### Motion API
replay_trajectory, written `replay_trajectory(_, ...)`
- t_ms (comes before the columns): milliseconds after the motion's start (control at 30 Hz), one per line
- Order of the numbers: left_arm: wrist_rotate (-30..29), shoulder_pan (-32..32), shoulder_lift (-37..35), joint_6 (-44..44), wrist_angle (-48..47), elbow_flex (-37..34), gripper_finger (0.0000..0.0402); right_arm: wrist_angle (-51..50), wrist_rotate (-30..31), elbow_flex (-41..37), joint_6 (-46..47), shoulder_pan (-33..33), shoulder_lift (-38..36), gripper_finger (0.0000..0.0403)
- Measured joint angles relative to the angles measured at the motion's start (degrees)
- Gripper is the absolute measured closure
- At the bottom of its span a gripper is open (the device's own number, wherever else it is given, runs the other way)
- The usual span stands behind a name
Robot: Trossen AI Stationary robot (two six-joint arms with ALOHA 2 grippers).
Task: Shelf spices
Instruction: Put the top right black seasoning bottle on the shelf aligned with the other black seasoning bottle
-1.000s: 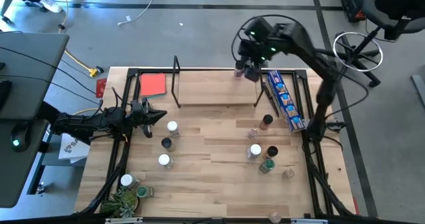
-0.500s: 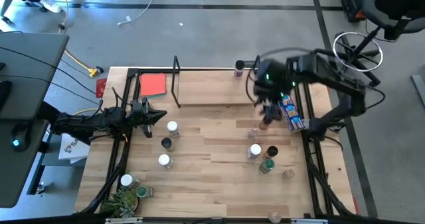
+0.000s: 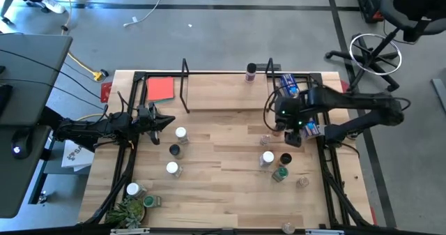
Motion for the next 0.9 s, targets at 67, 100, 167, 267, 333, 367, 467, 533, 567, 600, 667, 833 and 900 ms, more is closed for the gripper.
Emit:
replay_trajectory(67, 0.0, 0.0, 0.0, -0.8, 0.0, 0.0, 0.0401, 1.9, 0.4, -2.7, -0.6, -0.9, 0.1, 0.0129)
replay_trajectory(100, 0.0, 0.0, 0.0, -1.4, 0.0, 0.0, 0.0401, 2.6, 0.9, -3.7, -0.5, -1.5, 0.1, 0.0122)
replay_trajectory(167, 0.0, 0.0, 0.0, -2.7, 0.0, 0.0, 0.0401, 3.5, 1.1, -4.7, -0.2, -2.5, 0.0, 0.0111)
replay_trajectory(267, 0.0, 0.0, 0.0, -4.0, 0.0, 0.0, 0.0401, 3.8, 2.8, -4.9, -0.3, -3.7, 0.0, 0.0102)
replay_trajectory(333, 0.0, 0.0, 0.0, -4.0, 0.0, 0.0, 0.0401, 4.4, 6.9, -4.9, -1.7, -4.2, 0.0, 0.01)
replay_trajectory(367, 0.0, 0.0, 0.0, -4.0, 0.0, 0.0, 0.0401, 4.4, 9.4, -4.9, -3.0, -4.4, 0.0, 0.01)
replay_trajectory(467, 0.0, 0.0, 0.0, -4.0, 0.0, 0.0, 0.0401, 7.0, 13.6, -4.9, -7.2, -5.2, 0.5, 0.01)
replay_trajectory(533, 0.0, 0.0, 0.0, -3.9, 0.0, 0.0, 0.0401, 9.2, 13.5, -4.9, -10.2, -6.0, 1.0, 0.01)
replay_trajectory(567, 0.0, 0.0, 0.0, -3.9, 0.0, 0.0, 0.0401, 10.2, 13.5, -4.9, -11.5, -6.5, 1.1, 0.01)
replay_trajectory(600, 0.0, 0.0, 0.0, -3.9, 0.0, 0.0, 0.0401, 10.8, 13.3, -4.9, -12.9, -7.0, 1.7, 0.01)
replay_trajectory(667, 0.0, 0.0, 0.0, -3.9, 0.0, 0.0, 0.0401, 11.1, 12.9, -4.9, -15.0, -8.1, 2.9, 0.01)
replay_trajectory(833, 0.0, 0.0, 0.0, -3.9, -0.1, 0.0, 0.0401, 10.0, 9.9, -5.0, -19.5, -9.7, 5.9, 0.01)
replay_trajectory(900, 0.0, 0.0, 0.0, -3.9, -0.1, 0.0, 0.0401, 10.3, 9.8, -5.9, -20.1, -9.7, 6.3, 0.01)
